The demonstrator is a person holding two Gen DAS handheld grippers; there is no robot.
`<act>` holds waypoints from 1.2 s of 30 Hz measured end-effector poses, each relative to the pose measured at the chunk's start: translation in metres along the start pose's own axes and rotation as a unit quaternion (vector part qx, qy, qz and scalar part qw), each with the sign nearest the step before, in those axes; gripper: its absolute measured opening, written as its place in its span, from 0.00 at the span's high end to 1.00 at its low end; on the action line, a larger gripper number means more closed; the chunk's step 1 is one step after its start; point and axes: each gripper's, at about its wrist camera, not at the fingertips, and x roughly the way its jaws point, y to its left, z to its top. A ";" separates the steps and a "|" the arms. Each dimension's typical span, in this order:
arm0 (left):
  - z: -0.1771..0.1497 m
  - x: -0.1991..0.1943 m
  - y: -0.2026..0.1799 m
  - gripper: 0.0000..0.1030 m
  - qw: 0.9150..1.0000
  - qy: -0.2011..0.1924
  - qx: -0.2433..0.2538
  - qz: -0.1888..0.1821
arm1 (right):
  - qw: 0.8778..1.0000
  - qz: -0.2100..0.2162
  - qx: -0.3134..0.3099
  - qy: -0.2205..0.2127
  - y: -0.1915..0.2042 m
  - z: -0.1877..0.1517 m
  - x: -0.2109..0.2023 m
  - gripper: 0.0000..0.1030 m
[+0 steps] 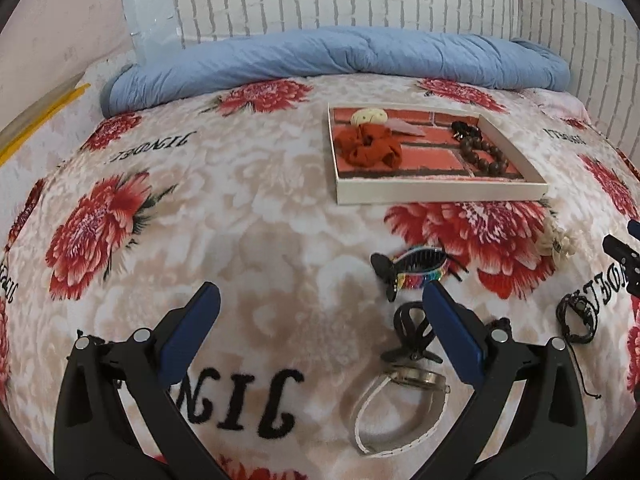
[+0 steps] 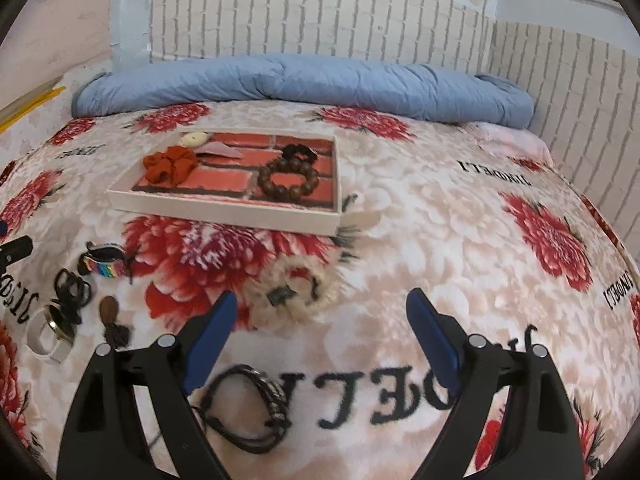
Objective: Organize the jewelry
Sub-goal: 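Withdraw both tools from the tray toward the remaining jewelry, then grasp the rainbow claw clip with the left tool while the right tool grasps the cream scrunchie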
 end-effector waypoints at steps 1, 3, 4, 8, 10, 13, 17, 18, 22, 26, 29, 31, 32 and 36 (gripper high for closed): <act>-0.001 0.001 -0.001 0.05 1.000 0.002 0.002 0.002 | 1.000 -0.002 0.004 0.002 -0.004 -0.001 0.002 0.18; 0.000 0.003 -0.004 0.05 1.000 0.002 0.006 0.006 | 1.000 -0.003 0.015 0.004 -0.011 -0.001 0.005 0.18; 0.001 0.004 -0.004 0.05 1.000 0.003 0.006 0.005 | 1.000 -0.004 0.021 0.006 -0.015 -0.001 0.006 0.18; 0.003 0.009 -0.004 0.05 1.000 0.007 0.000 -0.001 | 1.000 -0.007 0.029 0.010 -0.024 0.000 0.013 0.18; 0.004 0.011 -0.005 0.05 1.000 0.009 -0.001 -0.001 | 0.999 -0.008 0.030 0.010 -0.025 0.000 0.014 0.18; 0.004 0.016 -0.005 0.05 1.000 0.016 -0.003 -0.003 | 0.999 -0.007 0.032 0.011 -0.026 0.001 0.017 0.18; 0.004 0.023 -0.006 0.05 1.000 0.023 -0.007 -0.010 | 0.999 -0.006 0.031 0.014 -0.024 0.001 0.020 0.18; 0.005 0.024 -0.006 0.05 1.000 0.025 -0.007 -0.012 | 0.999 -0.004 0.029 0.016 -0.023 0.001 0.023 0.18; 0.008 0.035 -0.011 0.05 0.999 0.033 -0.005 -0.013 | 0.999 0.000 0.025 0.024 -0.017 0.002 0.034 0.18; 0.013 0.046 -0.015 0.05 0.998 0.047 -0.017 -0.035 | 0.999 0.002 0.022 0.030 -0.012 0.003 0.046 0.18; 0.019 0.056 -0.024 0.05 0.997 0.060 -0.024 -0.046 | 0.999 0.006 0.022 0.033 -0.009 0.008 0.054 0.18; 0.023 0.062 -0.033 0.05 0.996 0.069 -0.022 -0.052 | 0.999 0.006 0.014 0.036 -0.005 0.013 0.061 0.18; 0.024 0.064 -0.037 0.05 0.996 0.072 -0.020 -0.054 | 0.999 0.005 0.010 0.040 -0.004 0.015 0.065 0.18; 0.028 0.071 -0.055 0.05 0.995 0.081 -0.003 -0.051 | 0.998 0.005 0.008 0.055 -0.002 0.019 0.080 0.18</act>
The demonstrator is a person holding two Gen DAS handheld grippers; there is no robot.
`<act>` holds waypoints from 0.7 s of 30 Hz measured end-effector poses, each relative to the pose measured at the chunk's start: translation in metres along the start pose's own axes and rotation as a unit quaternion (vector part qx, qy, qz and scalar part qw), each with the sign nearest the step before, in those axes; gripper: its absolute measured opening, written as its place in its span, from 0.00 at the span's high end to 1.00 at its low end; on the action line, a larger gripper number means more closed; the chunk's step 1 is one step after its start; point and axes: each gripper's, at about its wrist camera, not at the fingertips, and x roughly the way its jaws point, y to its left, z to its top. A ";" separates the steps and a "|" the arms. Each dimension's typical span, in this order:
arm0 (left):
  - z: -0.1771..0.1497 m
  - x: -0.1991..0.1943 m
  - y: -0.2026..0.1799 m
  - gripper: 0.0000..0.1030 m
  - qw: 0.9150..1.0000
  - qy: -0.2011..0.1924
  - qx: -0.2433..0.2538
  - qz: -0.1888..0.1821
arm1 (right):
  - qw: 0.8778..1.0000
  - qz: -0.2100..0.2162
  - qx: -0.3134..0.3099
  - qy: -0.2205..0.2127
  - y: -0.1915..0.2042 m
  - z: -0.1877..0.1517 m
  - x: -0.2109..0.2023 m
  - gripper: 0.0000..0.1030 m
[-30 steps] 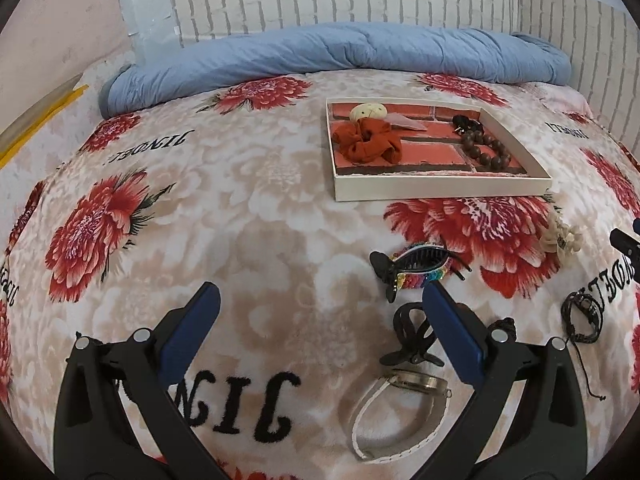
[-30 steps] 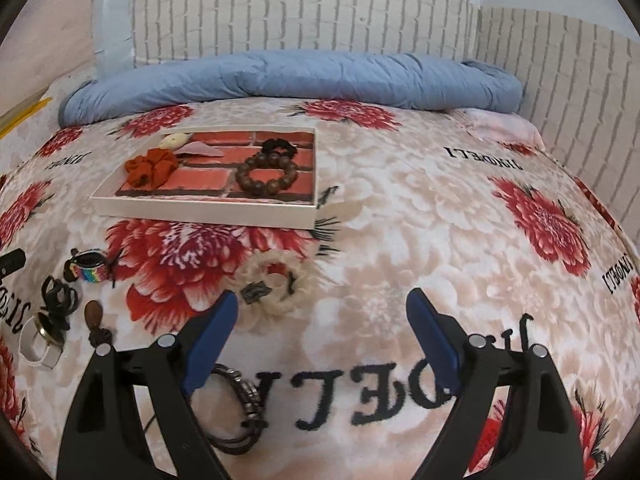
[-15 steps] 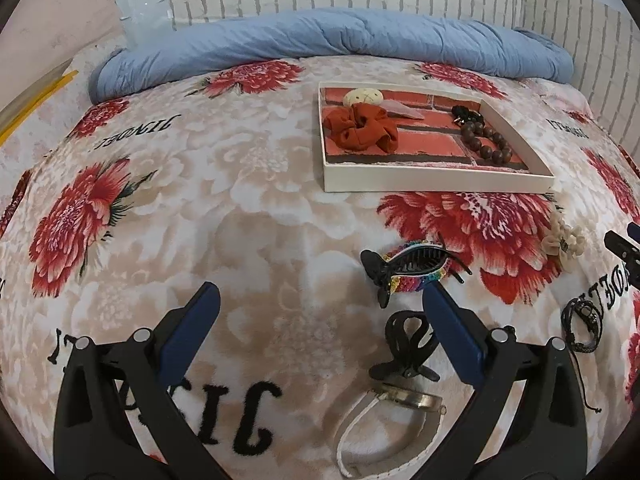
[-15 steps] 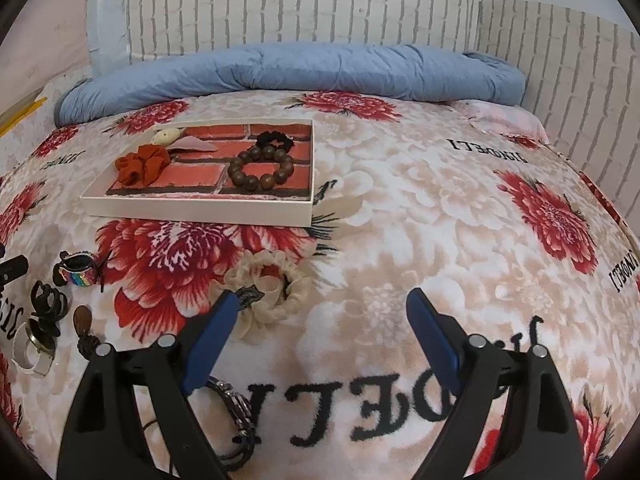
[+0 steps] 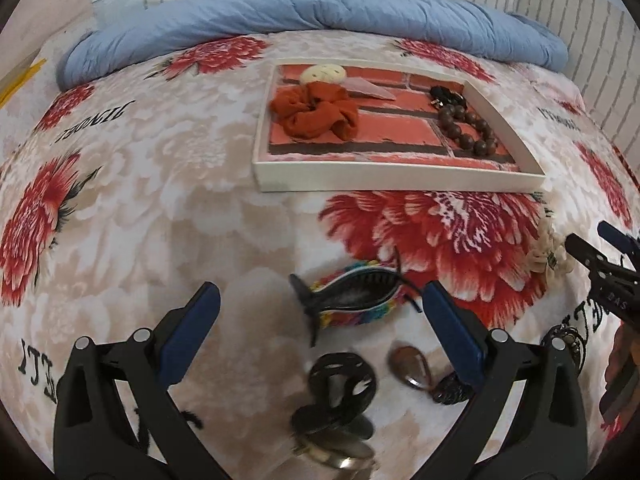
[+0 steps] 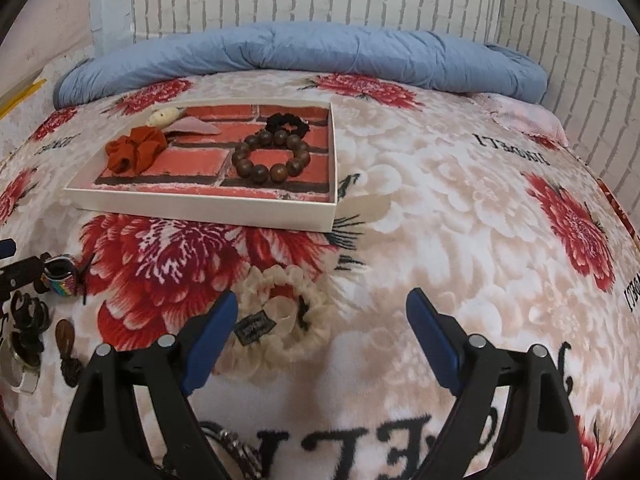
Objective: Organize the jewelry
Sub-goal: 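Grasp the rainbow claw clip with the left tool while the right tool grasps the cream scrunchie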
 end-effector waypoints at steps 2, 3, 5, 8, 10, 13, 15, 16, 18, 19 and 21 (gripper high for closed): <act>0.001 0.003 -0.006 0.05 1.000 0.004 0.003 -0.001 | 1.000 0.004 0.000 0.011 0.000 0.001 0.008 0.18; 0.002 0.004 -0.008 0.05 1.000 0.006 0.004 -0.001 | 1.000 0.004 -0.002 0.016 0.001 0.000 0.012 0.19; 0.003 0.008 -0.013 0.05 1.000 0.012 0.006 0.000 | 1.000 0.002 -0.005 0.020 0.002 -0.001 0.018 0.23; 0.005 0.015 -0.023 0.05 1.000 0.023 0.011 -0.001 | 0.999 0.012 0.003 0.036 -0.001 -0.002 0.027 0.48; 0.004 0.019 -0.028 0.05 0.999 0.031 0.017 0.002 | 0.998 0.024 0.015 0.050 -0.005 -0.005 0.035 0.49; 0.003 0.027 -0.035 0.05 0.999 0.039 0.025 0.017 | 0.998 0.029 0.024 0.057 -0.009 -0.007 0.041 0.57; 0.003 0.031 -0.034 0.05 0.999 0.048 0.018 0.016 | 0.997 0.034 0.028 0.061 -0.011 -0.008 0.044 0.59; 0.003 0.033 -0.033 0.05 0.999 0.050 0.014 0.013 | 0.997 0.034 0.028 0.060 -0.011 -0.008 0.045 0.61; 0.003 0.037 -0.029 0.05 0.998 0.056 0.003 0.011 | 0.997 0.035 0.026 0.060 -0.010 -0.008 0.046 0.67; 0.003 0.039 -0.027 0.05 0.998 0.059 -0.003 0.008 | 0.997 0.038 0.025 0.060 -0.009 -0.008 0.046 0.70; 0.003 0.044 -0.024 0.06 0.998 0.066 -0.015 0.000 | 0.997 0.038 0.022 0.059 -0.007 -0.008 0.047 0.75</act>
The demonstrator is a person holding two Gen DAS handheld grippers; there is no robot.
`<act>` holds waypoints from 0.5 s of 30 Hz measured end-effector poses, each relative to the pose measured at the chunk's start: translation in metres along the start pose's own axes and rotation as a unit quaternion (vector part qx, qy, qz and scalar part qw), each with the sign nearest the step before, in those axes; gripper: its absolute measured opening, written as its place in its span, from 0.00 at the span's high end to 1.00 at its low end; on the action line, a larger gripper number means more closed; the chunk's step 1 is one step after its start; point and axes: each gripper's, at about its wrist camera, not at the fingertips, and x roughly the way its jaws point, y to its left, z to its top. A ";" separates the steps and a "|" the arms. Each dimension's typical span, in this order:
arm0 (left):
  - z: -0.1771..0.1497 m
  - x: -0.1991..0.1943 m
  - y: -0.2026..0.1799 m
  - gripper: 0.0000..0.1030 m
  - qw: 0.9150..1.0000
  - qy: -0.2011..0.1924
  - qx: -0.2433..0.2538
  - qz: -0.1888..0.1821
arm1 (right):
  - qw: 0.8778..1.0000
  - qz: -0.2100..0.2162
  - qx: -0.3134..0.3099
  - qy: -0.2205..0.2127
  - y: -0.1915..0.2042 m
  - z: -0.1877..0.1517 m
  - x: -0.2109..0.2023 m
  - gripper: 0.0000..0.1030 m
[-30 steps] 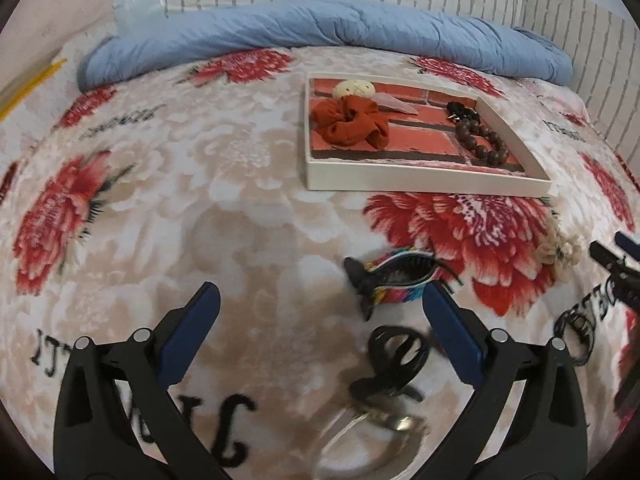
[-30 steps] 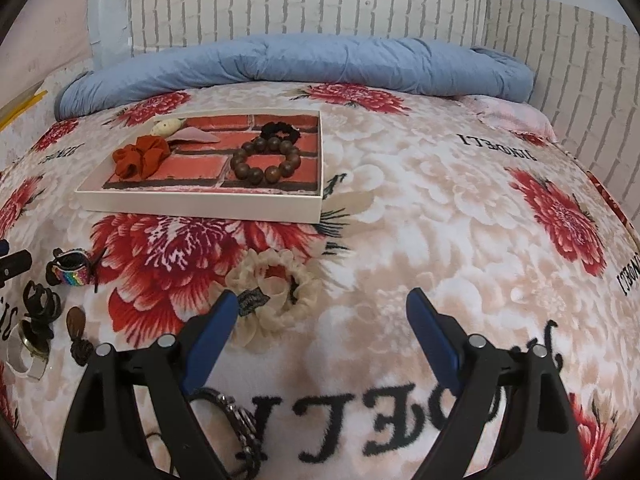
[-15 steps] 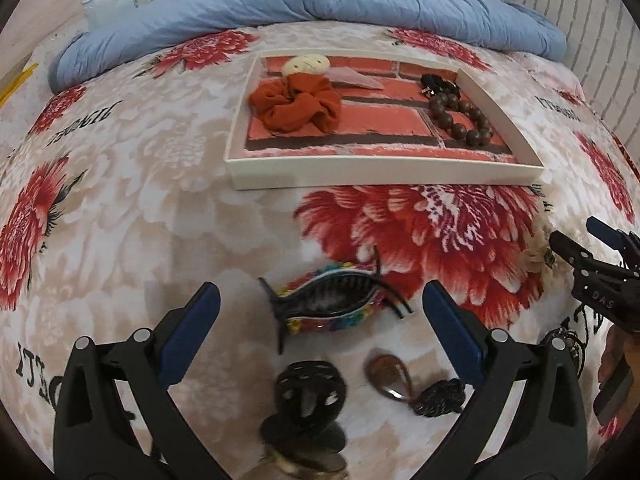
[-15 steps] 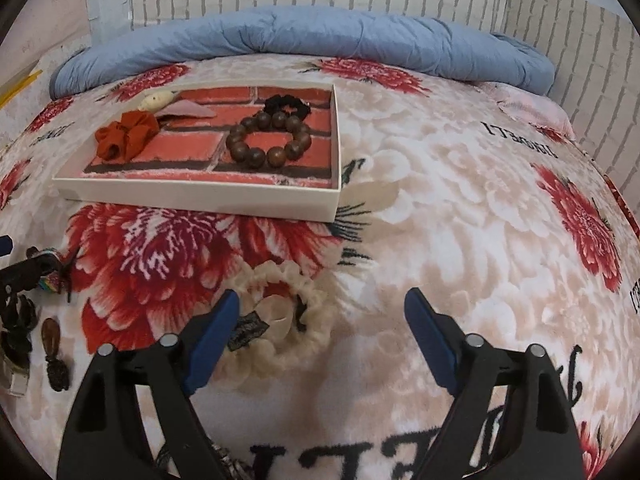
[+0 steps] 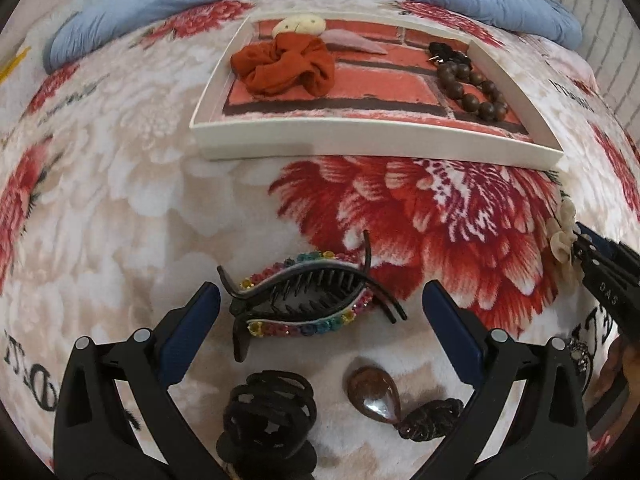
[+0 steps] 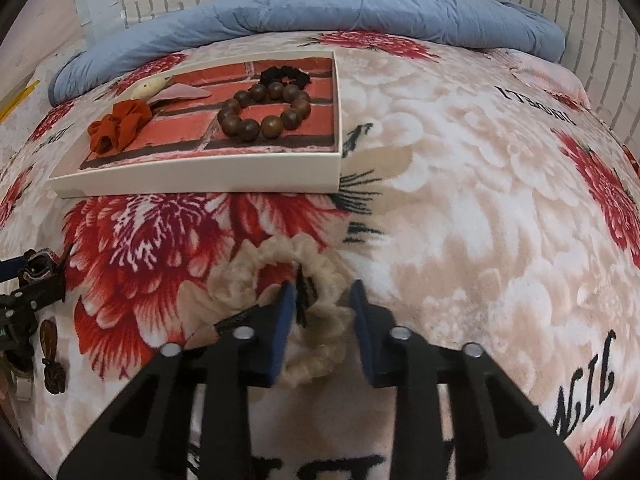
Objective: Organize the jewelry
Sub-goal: 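Grasp the rainbow claw clip with the left tool while the right tool grasps the cream scrunchie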
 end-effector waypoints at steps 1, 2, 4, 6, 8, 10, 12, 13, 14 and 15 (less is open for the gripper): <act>0.000 0.003 0.002 0.09 1.000 0.004 -0.005 -0.004 | 1.000 0.000 -0.001 0.001 0.001 0.000 0.001 0.77; 0.001 0.005 0.003 0.11 1.000 0.007 -0.008 -0.005 | 1.000 0.002 -0.002 0.000 0.002 0.001 0.002 0.79; 0.001 0.009 0.004 0.16 1.000 0.006 -0.009 0.003 | 1.000 0.002 -0.003 0.000 0.003 0.001 0.001 0.80; 0.003 0.009 0.004 0.17 1.000 0.003 -0.007 0.003 | 1.000 0.002 -0.005 -0.001 0.004 0.001 0.001 0.80; 0.003 0.010 0.004 0.18 1.000 0.001 -0.004 0.005 | 1.000 0.002 -0.006 -0.001 0.004 0.001 0.001 0.81; 0.003 0.009 0.004 0.20 1.000 -0.002 -0.001 0.007 | 1.000 0.002 -0.006 -0.001 0.004 0.001 0.001 0.83; 0.003 0.008 0.005 0.22 1.000 -0.005 0.001 0.008 | 1.000 0.003 -0.009 0.000 0.006 0.002 0.001 0.85; 0.003 0.008 0.005 0.22 1.000 -0.006 0.002 0.008 | 1.000 0.003 -0.010 -0.001 0.006 0.002 0.000 0.86; 0.003 0.008 0.006 0.22 1.000 -0.006 0.003 0.008 | 1.000 0.002 -0.012 -0.001 0.007 0.002 0.000 0.87; 0.004 0.007 0.006 0.22 1.000 -0.008 0.002 0.008 | 1.000 0.001 -0.015 -0.001 0.008 0.001 0.000 0.88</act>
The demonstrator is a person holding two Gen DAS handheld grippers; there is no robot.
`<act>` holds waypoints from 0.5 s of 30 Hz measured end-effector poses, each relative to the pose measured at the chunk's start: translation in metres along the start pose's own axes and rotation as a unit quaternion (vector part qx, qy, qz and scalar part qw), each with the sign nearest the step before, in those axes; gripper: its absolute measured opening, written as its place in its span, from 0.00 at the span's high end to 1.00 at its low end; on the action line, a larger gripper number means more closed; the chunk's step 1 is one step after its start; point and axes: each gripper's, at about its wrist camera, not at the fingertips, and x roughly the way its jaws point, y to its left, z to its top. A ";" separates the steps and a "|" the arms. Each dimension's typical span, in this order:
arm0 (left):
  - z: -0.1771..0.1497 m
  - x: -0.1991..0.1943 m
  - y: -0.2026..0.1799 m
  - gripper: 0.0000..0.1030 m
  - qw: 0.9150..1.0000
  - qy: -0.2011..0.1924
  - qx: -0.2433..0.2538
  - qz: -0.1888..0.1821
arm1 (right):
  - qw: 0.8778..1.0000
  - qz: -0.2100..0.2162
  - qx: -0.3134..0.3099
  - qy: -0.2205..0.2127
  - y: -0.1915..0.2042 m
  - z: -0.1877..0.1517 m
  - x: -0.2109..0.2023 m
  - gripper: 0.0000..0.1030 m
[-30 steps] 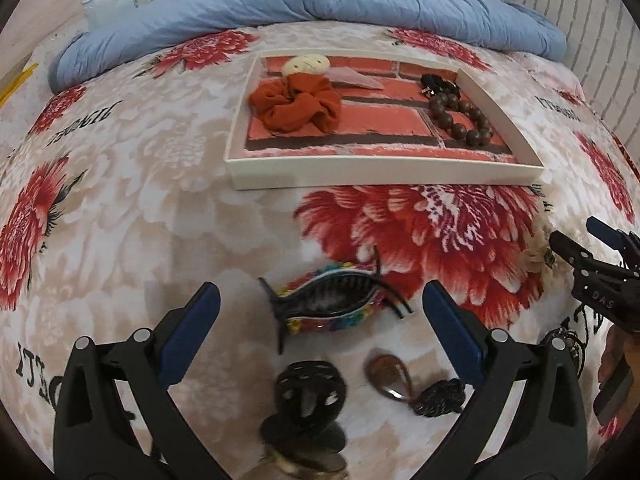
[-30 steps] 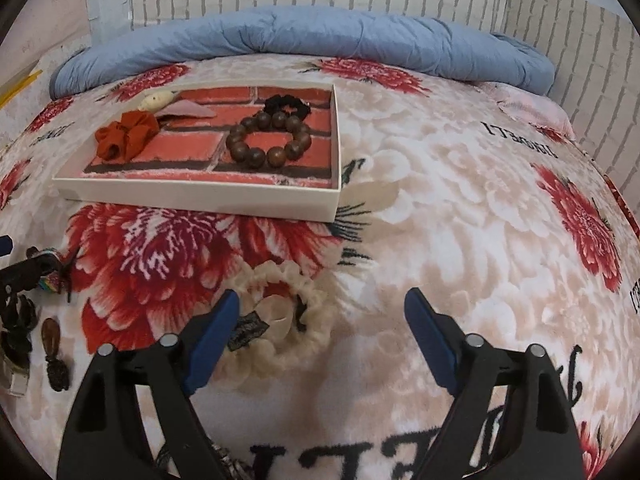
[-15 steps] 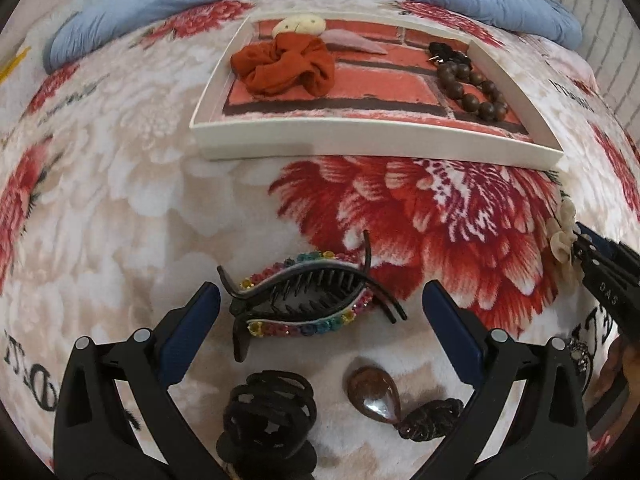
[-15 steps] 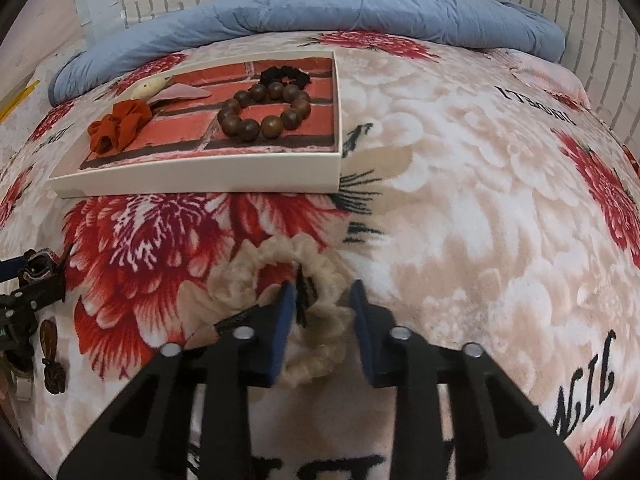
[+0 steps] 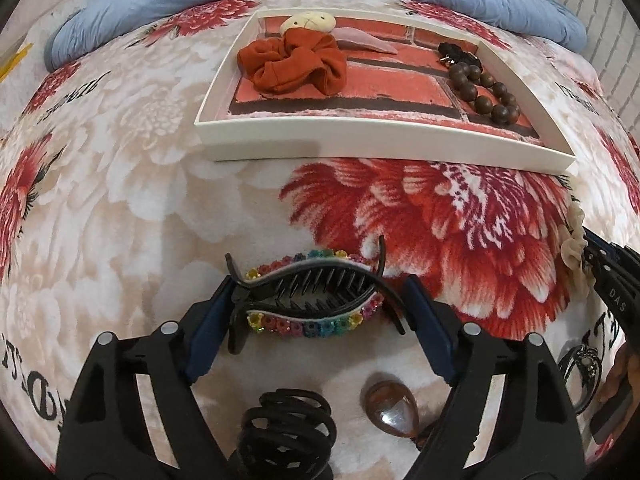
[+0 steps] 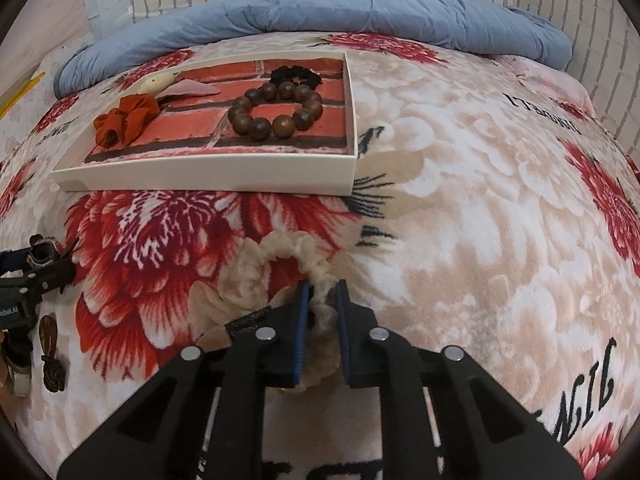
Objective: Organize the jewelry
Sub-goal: 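Grasp the rainbow claw clip with the left tool while the right tool grasps the cream scrunchie, then carry both items into the brick tray and open both tools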
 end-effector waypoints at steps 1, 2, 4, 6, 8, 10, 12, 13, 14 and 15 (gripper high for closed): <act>0.000 -0.001 0.001 0.22 1.000 -0.001 0.000 0.000 | 1.000 -0.001 -0.003 0.000 0.001 0.000 0.000 0.89; 0.000 -0.002 0.001 0.22 1.000 -0.004 -0.002 0.000 | 1.000 -0.002 -0.004 -0.001 0.001 0.000 0.000 0.90; -0.001 -0.005 0.004 0.22 1.000 -0.009 -0.005 0.001 | 1.000 0.000 -0.006 -0.004 0.002 0.000 -0.002 0.91; -0.001 -0.008 0.006 0.22 1.000 -0.013 -0.012 -0.004 | 1.000 0.002 -0.007 -0.008 0.001 0.000 -0.004 0.91; 0.000 -0.013 0.007 0.22 1.000 -0.018 -0.013 -0.005 | 1.000 0.003 -0.007 -0.012 0.001 0.000 -0.006 0.91; 0.001 -0.018 0.007 0.22 1.000 -0.027 -0.011 -0.004 | 1.000 0.006 -0.005 -0.018 0.000 0.001 -0.010 0.91; 0.002 -0.025 0.007 0.22 0.999 -0.039 -0.009 -0.003 | 1.000 0.007 -0.005 -0.026 0.000 0.003 -0.014 0.91; 0.003 -0.027 0.006 0.22 0.999 -0.043 -0.008 -0.004 | 1.000 0.007 -0.005 -0.029 0.001 0.004 -0.015 0.91; 0.004 -0.030 0.006 0.22 0.999 -0.050 -0.008 -0.004 | 0.999 0.008 -0.006 -0.031 0.001 0.006 -0.017 0.91; 0.005 -0.033 0.005 0.22 0.998 -0.056 -0.009 -0.006 | 0.999 0.009 -0.006 -0.035 0.001 0.008 -0.019 0.91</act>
